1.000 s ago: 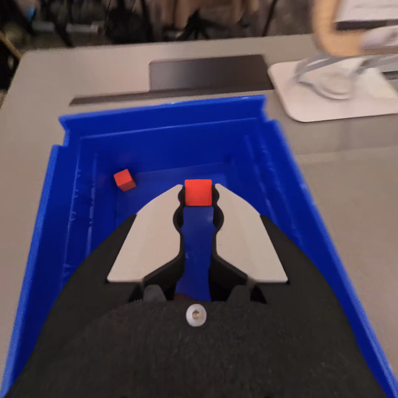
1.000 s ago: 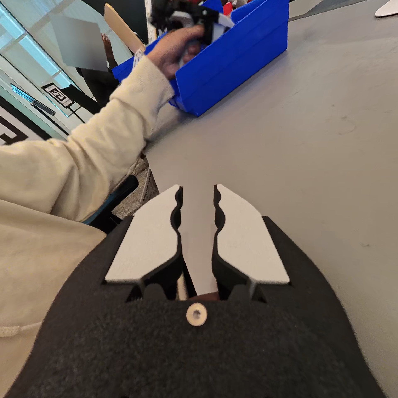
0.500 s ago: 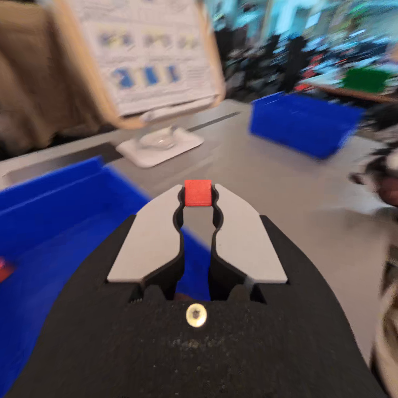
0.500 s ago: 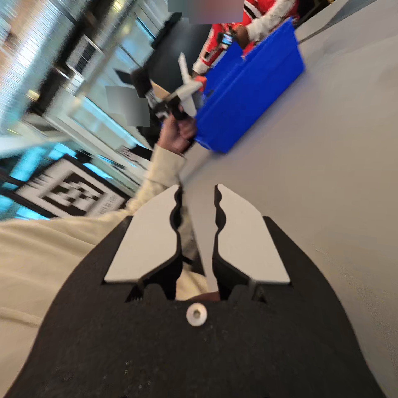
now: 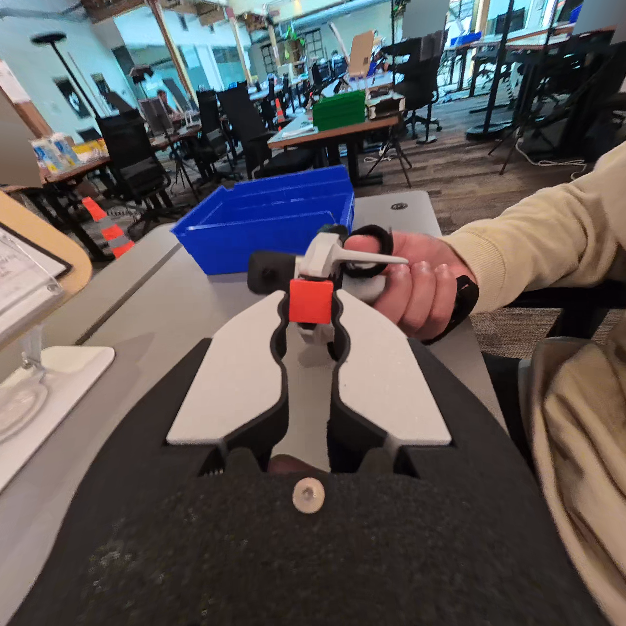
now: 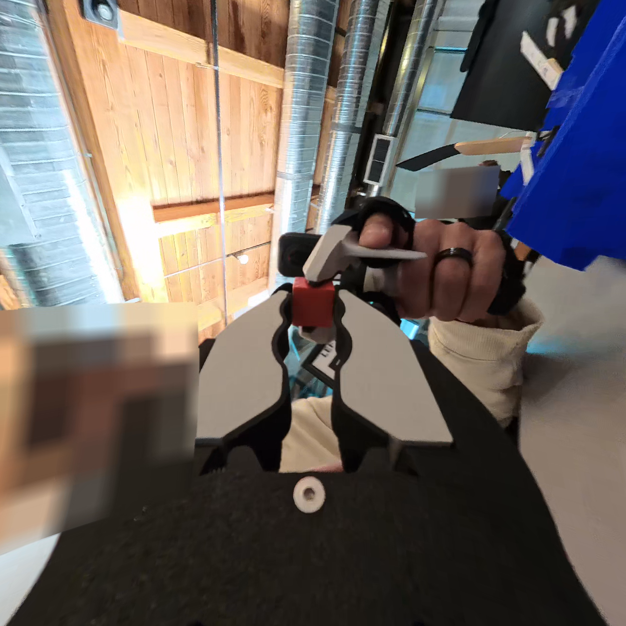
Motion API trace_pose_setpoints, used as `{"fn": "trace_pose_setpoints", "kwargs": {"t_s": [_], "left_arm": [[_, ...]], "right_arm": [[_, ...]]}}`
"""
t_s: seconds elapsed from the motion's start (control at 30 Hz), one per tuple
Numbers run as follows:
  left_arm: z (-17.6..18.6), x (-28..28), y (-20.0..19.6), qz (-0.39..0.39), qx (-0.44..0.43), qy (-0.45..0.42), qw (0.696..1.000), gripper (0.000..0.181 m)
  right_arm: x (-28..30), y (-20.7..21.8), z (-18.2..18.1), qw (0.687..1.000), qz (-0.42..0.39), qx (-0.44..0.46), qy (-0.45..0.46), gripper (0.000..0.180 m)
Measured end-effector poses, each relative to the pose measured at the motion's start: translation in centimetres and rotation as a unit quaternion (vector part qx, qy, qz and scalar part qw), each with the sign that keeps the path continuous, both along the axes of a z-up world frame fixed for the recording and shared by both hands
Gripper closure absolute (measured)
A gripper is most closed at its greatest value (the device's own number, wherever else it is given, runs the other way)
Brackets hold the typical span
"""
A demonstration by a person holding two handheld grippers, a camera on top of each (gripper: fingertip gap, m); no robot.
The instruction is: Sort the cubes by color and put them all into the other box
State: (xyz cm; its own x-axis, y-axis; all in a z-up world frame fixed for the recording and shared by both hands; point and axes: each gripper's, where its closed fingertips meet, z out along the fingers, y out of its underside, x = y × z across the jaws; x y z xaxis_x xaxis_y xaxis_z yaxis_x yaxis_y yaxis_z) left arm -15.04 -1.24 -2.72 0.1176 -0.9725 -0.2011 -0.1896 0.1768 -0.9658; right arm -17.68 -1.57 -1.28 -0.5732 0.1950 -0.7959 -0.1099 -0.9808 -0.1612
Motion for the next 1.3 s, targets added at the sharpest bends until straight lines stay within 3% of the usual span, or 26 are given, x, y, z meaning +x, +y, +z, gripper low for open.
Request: {"fn": "trace_pose_setpoints", "kwargs": {"t_s": [0.07,0.13,0.2,0.27,0.33,0.4,0.6,0.7,0.8,0.9,1.0,1.07,1.17,1.23,1.3], "left_arm": [[-1.0,0.1,-0.2,0.017,-0.030,0.019,0.999,0.153],[-1.4,-0.6,-1.0,0.034,-0.061,0.025,0.997,0.137],[-1.7,-2.3,-1.0,0.098,-0.096,0.004,0.991,0.138],[-2.8,-4.7,-0.5,0.189,-0.134,-0.022,0.973,0.143],[-4.3,-7.1,-0.4,0.261,-0.168,-0.032,0.950,0.143],[-5.1,-8.2,-1.4,0.269,-0.181,-0.045,0.945,0.146],[-6.1,-8.4,-1.9,0.279,-0.152,-0.014,0.948,0.148],[-6.6,-7.7,-2.5,0.270,-0.127,0.009,0.954,0.148],[-6.4,-7.2,-3.0,0.260,-0.111,0.017,0.959,0.148],[-6.0,-6.7,-3.3,0.246,-0.122,0.008,0.962,0.148],[-6.3,-6.6,-3.6,0.235,-0.146,0.005,0.961,0.148],[-6.5,-6.9,-3.5,0.239,-0.153,0.006,0.959,0.148],[-6.6,-7.4,-3.6,0.244,-0.157,0.006,0.957,0.148],[-6.5,-7.7,-3.7,0.244,-0.160,0.004,0.956,0.148],[-6.5,-8.1,-3.7,0.249,-0.160,0.002,0.955,0.148]], "right_arm": [[0.7,0.0,-0.9,0.999,-0.022,0.016,-0.031,0.158],[2.3,0.0,-1.0,0.998,-0.051,0.027,-0.038,0.158],[4.0,-0.5,-1.2,0.990,-0.098,0.066,-0.077,0.157],[5.8,-1.0,-2.1,0.962,-0.174,0.134,-0.163,0.157],[8.0,-1.1,-3.7,0.904,-0.268,0.197,-0.268,0.158],[10.3,-1.3,-4.9,0.838,-0.339,0.242,-0.353,0.157],[17.2,-1.0,-3.3,0.707,-0.437,0.297,-0.471,0.157],[26.3,2.1,-2.3,0.580,-0.471,0.276,-0.604,0.157],[34.9,6.2,-4.4,0.468,-0.399,0.235,-0.753,0.157],[38.8,9.9,-9.5,0.470,-0.258,0.173,-0.826,0.157],[41.4,11.9,-13.6,0.443,-0.170,0.096,-0.875,0.156],[42.9,12.3,-15.8,0.407,-0.124,0.061,-0.903,0.156],[43.2,12.4,-17.7,0.409,-0.099,0.023,-0.907,0.157],[43.2,12.7,-16.6,0.421,-0.130,0.019,-0.897,0.145],[42.9,12.3,-14.0,0.412,-0.168,0.041,-0.894,0.137]]}}
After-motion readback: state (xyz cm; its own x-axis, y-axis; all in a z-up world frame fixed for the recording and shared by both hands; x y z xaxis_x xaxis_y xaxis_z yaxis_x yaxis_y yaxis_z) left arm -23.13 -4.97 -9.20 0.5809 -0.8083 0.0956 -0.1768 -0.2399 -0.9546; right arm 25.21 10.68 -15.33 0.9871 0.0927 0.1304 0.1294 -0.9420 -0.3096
